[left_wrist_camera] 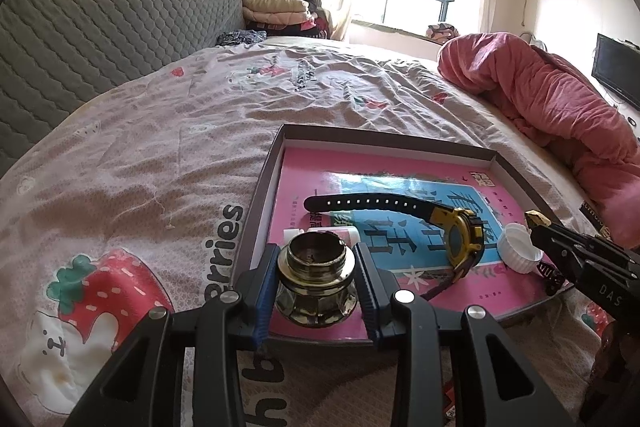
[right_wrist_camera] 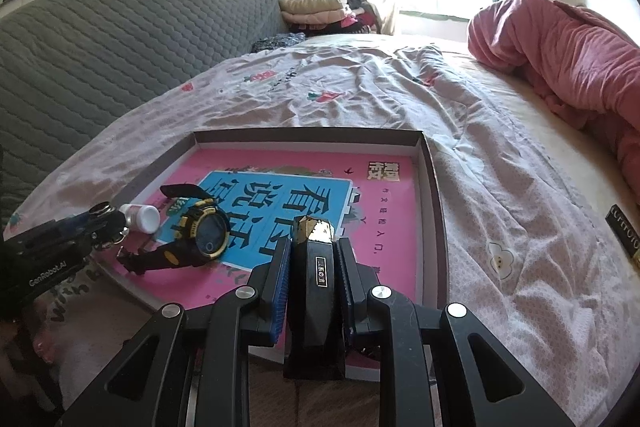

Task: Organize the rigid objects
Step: 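Lift the silver ring with the left tool while the right tool carries the bottle toward the tray, then lower the black bottle into the tray with the right tool while the left tool holds the ring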

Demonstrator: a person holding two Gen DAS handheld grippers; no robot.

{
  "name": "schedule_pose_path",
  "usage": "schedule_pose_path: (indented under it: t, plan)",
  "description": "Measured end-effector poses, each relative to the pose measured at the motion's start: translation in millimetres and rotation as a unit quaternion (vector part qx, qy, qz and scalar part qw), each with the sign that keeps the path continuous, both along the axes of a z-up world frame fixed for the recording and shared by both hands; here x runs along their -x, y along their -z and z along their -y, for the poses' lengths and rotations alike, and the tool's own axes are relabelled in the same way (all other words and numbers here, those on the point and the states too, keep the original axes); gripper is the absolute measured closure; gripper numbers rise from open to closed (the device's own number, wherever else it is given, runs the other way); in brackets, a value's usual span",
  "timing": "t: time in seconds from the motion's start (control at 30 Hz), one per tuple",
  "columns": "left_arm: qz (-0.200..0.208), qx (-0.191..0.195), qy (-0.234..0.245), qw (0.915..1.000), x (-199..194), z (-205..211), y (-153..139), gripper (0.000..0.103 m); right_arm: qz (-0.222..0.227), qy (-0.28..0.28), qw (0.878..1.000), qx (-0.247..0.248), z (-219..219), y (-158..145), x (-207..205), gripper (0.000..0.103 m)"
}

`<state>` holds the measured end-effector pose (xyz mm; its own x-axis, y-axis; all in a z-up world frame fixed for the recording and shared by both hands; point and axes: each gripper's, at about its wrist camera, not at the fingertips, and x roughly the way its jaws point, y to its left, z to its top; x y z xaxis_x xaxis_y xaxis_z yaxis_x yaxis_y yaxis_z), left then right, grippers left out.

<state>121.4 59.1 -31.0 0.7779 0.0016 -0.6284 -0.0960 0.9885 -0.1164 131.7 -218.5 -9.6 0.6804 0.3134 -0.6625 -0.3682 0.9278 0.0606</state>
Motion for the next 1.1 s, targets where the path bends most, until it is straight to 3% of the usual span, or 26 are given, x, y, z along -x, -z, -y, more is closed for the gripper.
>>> schedule_pose_path:
  t: [0.47,1.1]
  plan:
    - [-0.007,0.007,-0.011,0.9999,-2.0,-7.2,2.9,0.066,-0.002,-0.013,1.000,0.014,-7.9,4.6,-3.3,0.081]
    - [-0.016,0.000,0.014,0.9998,-5.9,2.5,6.7,0.066,-0.008,-0.029,0.998,0.048,-20.2,11.6,-1.0,0.081]
